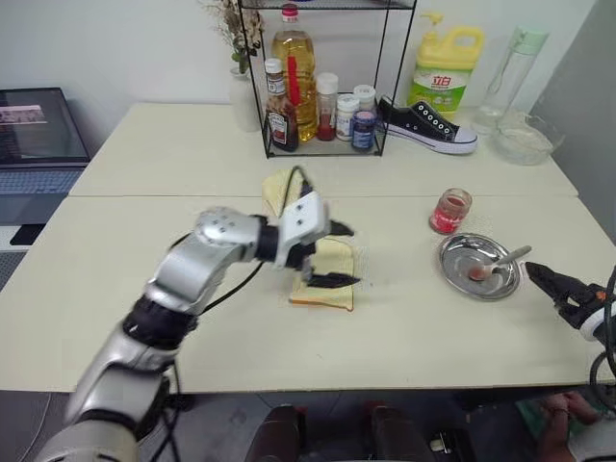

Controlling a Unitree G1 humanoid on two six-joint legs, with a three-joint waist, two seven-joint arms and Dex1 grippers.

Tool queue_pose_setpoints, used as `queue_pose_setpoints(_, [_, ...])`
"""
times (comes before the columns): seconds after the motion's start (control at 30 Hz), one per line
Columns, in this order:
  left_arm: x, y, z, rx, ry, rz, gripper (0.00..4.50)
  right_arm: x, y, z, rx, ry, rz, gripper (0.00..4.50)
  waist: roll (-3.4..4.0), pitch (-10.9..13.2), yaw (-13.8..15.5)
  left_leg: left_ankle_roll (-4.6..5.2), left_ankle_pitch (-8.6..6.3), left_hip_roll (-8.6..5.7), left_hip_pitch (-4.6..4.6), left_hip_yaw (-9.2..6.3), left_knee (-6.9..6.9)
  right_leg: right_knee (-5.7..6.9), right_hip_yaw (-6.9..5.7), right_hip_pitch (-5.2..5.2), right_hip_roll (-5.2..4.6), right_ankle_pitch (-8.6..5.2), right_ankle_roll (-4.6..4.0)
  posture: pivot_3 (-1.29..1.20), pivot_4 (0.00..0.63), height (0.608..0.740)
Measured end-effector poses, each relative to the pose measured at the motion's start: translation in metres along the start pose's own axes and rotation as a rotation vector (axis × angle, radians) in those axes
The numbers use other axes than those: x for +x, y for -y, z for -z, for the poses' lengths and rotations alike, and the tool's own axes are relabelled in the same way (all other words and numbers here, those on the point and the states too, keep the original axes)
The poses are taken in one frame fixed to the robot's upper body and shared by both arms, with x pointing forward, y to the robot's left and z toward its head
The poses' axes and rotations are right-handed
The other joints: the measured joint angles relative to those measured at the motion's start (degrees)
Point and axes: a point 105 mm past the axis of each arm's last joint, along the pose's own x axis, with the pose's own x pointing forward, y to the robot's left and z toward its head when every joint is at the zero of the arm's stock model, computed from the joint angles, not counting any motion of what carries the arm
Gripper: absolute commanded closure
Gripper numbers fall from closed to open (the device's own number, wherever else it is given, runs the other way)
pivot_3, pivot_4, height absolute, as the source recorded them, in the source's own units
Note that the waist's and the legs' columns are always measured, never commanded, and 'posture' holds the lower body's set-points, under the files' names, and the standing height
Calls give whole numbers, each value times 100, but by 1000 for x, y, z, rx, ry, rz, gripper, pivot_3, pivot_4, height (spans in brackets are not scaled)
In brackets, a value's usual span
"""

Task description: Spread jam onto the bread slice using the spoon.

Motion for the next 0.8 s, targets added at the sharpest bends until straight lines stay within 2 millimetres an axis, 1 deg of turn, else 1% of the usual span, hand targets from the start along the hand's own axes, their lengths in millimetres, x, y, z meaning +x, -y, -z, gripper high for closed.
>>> queue_pose_setpoints(0.07, [11,-3,-13,49,40,25,25,9,4,-5,32,20,-8,0,18,-10,-49,9,-5,0,3,5,-4,-2,5,-1,1,-2,2,0,150,740])
queue_pose_setpoints(0.1, [14,-3,-14,53,49,34,25,13,6,-7,46,22,-14,0,24,-12,-80,11,-7,2,3,7,-7,-4,6,-1,3,-3,4,0,150,740])
queue_pose_setpoints(0.2, [20,1,-6,20,47,65,25,27,8,-4,108,7,-46,0,31,-8,-155,13,-8,11,-2,2,-9,-4,5,-7,1,-4,5,0,150,740])
queue_pose_setpoints(0.27, [21,4,-3,14,42,82,25,32,10,0,133,-9,-50,0,32,-8,-161,13,-8,13,-2,-1,-6,-3,6,-6,0,-4,5,0,150,740])
queue_pose_setpoints(0.37, [21,11,4,-9,34,109,25,47,13,7,177,-36,-62,0,39,-6,-162,13,-8,7,3,5,-3,1,5,-3,2,-4,4,0,150,740])
queue_pose_setpoints(0.43, [21,12,5,-15,32,111,25,54,13,11,195,-48,-72,0,40,-6,-157,13,-8,6,1,3,0,1,5,-2,6,-4,5,0,150,740])
queue_pose_setpoints(0.57, [23,12,5,-27,33,111,25,68,9,7,200,-52,-101,0,40,-6,-156,13,-8,3,1,4,0,-2,5,-1,4,-3,5,0,150,740])
queue_pose_setpoints(0.73, [22,15,1,-16,32,103,25,77,6,7,218,-60,-129,0,40,-6,-157,12,-8,4,2,3,0,-2,7,-1,2,-3,5,0,150,740])
queue_pose_setpoints(0.8, [22,17,4,-25,28,103,25,79,6,7,222,-62,-135,0,40,-6,-161,12,-8,7,2,2,-1,-2,7,-1,1,-3,5,0,150,740])
